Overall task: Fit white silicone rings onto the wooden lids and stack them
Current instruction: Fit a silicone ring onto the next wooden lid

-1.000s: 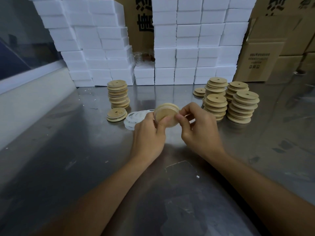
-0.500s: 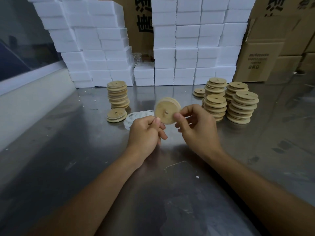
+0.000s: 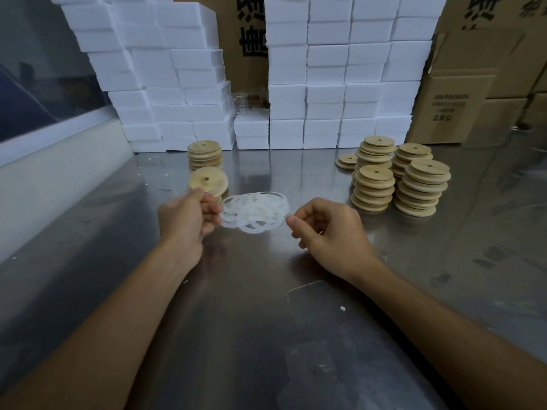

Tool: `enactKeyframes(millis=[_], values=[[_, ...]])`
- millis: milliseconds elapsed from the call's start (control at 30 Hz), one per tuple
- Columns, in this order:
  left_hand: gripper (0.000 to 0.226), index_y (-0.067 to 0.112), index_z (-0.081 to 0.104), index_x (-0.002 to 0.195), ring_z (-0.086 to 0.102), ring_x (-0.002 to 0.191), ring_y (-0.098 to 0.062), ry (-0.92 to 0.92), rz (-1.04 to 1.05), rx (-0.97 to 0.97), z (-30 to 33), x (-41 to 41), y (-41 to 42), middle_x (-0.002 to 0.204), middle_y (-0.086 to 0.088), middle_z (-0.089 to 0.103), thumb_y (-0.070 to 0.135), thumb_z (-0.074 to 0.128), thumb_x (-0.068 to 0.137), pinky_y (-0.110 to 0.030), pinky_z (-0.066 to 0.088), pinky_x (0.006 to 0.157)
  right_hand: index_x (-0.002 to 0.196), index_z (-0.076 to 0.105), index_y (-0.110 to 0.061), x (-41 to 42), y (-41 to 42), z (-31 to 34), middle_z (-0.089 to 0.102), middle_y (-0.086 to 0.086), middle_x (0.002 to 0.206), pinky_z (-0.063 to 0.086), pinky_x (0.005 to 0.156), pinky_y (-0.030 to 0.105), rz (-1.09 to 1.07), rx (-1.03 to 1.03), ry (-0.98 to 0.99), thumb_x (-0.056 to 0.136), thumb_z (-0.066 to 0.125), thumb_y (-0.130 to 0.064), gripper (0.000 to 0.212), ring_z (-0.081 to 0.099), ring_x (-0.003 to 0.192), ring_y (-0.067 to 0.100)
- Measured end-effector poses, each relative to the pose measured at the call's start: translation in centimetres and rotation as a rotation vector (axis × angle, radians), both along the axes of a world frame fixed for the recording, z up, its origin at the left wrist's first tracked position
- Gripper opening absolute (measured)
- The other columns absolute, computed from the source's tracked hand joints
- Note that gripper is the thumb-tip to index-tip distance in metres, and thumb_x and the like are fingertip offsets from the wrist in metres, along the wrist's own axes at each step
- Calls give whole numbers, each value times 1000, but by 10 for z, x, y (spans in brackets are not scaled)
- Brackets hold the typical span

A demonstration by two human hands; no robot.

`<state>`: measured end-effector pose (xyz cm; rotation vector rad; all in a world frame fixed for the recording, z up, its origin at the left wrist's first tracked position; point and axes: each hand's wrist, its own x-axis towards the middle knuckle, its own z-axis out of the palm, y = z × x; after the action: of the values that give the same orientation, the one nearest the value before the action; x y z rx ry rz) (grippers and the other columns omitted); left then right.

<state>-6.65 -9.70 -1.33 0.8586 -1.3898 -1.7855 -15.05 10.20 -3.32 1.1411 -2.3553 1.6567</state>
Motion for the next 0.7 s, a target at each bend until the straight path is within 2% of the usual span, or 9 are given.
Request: enactKeyframes(millis=[133, 300, 500, 700], values=[[26, 2, 54, 75, 46, 32, -9, -79, 3, 47, 3, 1, -17, 44, -2, 57, 9, 49, 99, -16, 18, 28, 81, 68, -18, 0, 0, 0, 71, -2, 69, 59, 66, 43, -5, -6, -8, 89, 73, -26, 12, 67, 62, 18], [27, 5, 50, 78, 45, 29, -5, -138, -69, 95, 5, -4, -26, 68, -8, 54, 8, 42, 103, -14, 18, 27, 81, 69, -17, 1, 0, 1, 71, -1, 68, 59, 67, 44, -7, -14, -15, 89, 73, -25, 12, 67, 61, 19], [28, 5, 49, 77, 45, 28, -4, -176, -64, 72, 2, -7, -32, 70, -10, 54, 8, 41, 104, -14, 19, 26, 81, 68, -17, 1, 0, 1, 70, -2, 66, 59, 67, 43, 5, -29, -26, 89, 72, -24, 12, 66, 60, 18], [36, 3, 53, 76, 47, 28, -5, -205, 28, 4, -4, -10, -31, 68, -11, 58, 24, 47, 104, -15, 22, 26, 78, 67, -22, 2, 0, 1, 69, -5, 68, 58, 65, 41, -44, -42, 20, 89, 72, -26, 12, 66, 59, 16]])
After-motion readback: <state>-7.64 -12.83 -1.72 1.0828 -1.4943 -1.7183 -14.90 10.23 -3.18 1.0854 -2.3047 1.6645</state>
